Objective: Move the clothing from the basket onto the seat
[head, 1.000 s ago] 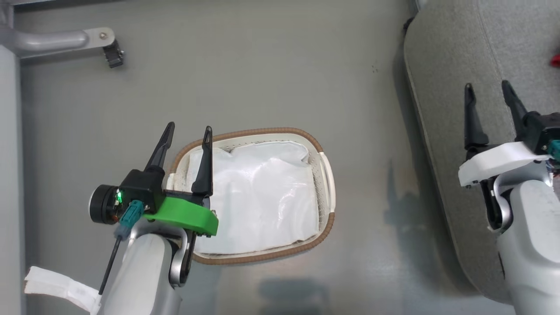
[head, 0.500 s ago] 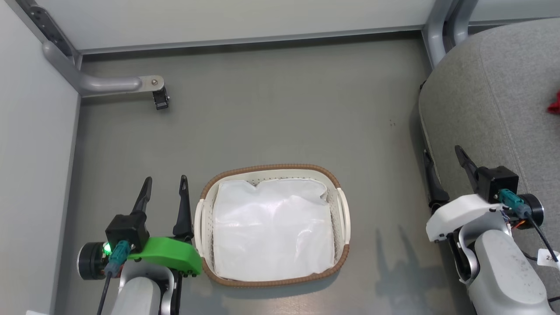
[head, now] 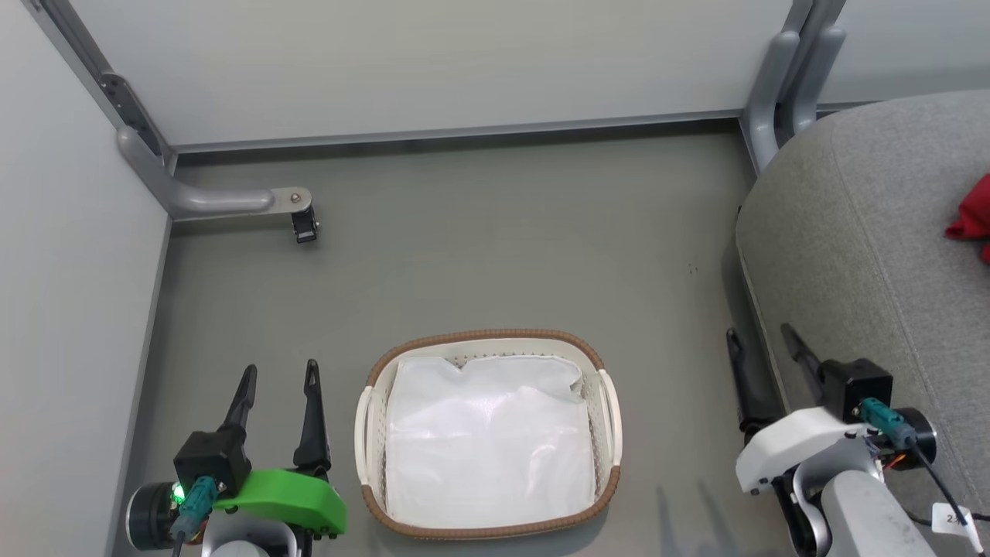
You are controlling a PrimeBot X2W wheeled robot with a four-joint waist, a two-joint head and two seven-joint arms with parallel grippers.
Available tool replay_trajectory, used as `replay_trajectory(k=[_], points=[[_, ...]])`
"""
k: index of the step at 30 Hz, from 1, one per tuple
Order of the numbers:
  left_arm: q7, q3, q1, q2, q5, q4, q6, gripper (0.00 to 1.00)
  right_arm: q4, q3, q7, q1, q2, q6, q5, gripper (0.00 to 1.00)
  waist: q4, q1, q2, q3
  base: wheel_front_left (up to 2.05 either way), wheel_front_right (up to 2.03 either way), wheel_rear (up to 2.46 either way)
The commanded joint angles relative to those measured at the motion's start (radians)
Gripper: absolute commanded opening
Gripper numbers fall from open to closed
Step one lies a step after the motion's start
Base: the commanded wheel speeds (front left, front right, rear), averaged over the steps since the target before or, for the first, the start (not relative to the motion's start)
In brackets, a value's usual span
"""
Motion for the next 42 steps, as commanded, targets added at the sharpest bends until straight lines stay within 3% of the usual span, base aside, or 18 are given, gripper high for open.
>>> replay_trajectory(k=[1, 15, 16, 20, 42], points=[[0.0, 0.004, 0.019, 0.002, -0.006, -0.002, -0.005, 1.0, -0.007, 0.006, -0.002, 0.022, 0.002, -0.001, 0.005, 1.0, 0.002, 0.0, 0.0, -0.017, 0.0, 0.0, 0.0], [0.0, 0.004, 0.041, 0.002, -0.079, -0.014, -0.075, 1.0, -0.042, 0.015, -0.002, 0.064, 0.01, -0.001, 0.028, 1.0, 0.019, 0.0, 0.0, -0.036, 0.0, 0.0, 0.0], [0.0, 0.004, 0.026, 0.0, -0.084, -0.014, -0.074, 0.0, -0.04, 0.016, 0.0, 0.047, 0.013, 0.0, 0.027, 0.0, 0.018, 0.0, 0.0, -0.036, 0.0, 0.0, 0.0], [0.004, 0.005, 0.028, -0.002, -0.1, 0.014, -0.074, 0.0, -0.014, 0.013, 0.007, 0.054, 0.021, 0.0, 0.044, 0.0, 0.018, 0.0, 0.0, -0.037, 0.0, 0.0, 0.0], [0.103, 0.06, 0.015, 0.004, -0.464, -0.013, -0.082, 0.0, -0.076, -0.029, 0.109, 0.076, 0.019, 0.0, 0.434, 0.0, 0.01, 0.0, 0.0, -0.051, 0.0, 0.0, 0.0]])
